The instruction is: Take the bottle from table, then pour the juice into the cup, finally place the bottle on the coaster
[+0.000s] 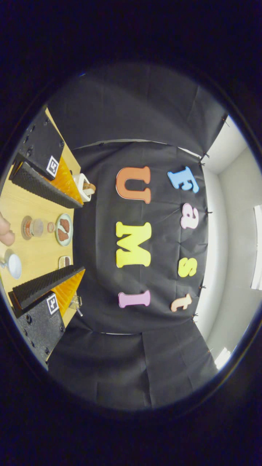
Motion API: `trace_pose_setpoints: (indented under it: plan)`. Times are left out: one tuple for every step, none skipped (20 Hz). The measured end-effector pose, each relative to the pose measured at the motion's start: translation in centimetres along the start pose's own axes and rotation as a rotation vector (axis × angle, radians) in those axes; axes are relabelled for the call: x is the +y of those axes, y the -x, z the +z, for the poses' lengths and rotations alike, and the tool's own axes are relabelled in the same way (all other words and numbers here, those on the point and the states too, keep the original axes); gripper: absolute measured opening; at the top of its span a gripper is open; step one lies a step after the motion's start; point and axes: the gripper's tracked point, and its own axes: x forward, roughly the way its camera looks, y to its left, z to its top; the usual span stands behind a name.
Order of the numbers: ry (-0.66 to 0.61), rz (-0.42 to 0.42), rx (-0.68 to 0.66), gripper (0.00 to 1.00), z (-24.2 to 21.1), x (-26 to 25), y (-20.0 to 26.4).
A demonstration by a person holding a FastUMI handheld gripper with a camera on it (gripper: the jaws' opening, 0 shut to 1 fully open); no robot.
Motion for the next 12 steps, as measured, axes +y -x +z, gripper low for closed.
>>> trace_pose_setpoints:
  plan:
    - [-0.003, -0.001, 0.009, 1.00, 0.4, 0.5, 0.7]
    - [0.000, -0.004, 0.021, 1.00, 0.6, 0.6, 1.5]
    - [0.014, 0.001, 0.034, 1.00, 0.9, 1.1, 2.3]
    - [0.025, 0.005, 0.041, 1.00, 1.3, 1.5, 3.0]
    - [0.029, 0.013, 0.044, 1.00, 1.6, 2.1, 3.7]
    - [0.024, 0.017, 0.041, 1.00, 1.8, 2.6, 4.2]
    - [0.011, 0.015, 0.046, 1.00, 1.7, 3.0, 4.8]
    - [0.001, 0.017, 0.053, 1.00, 1.5, 3.5, 5.4]
    - [-0.003, 0.015, 0.058, 1.00, 1.6, 3.9, 5.9]
    - [-0.008, 0.011, 0.069, 1.00, 1.5, 4.1, 6.5]
    - [-0.010, 0.012, 0.068, 1.00, 1.8, 4.5, 7.0]
    - [-0.013, 0.009, 0.063, 1.00, 2.2, 4.8, 7.4]
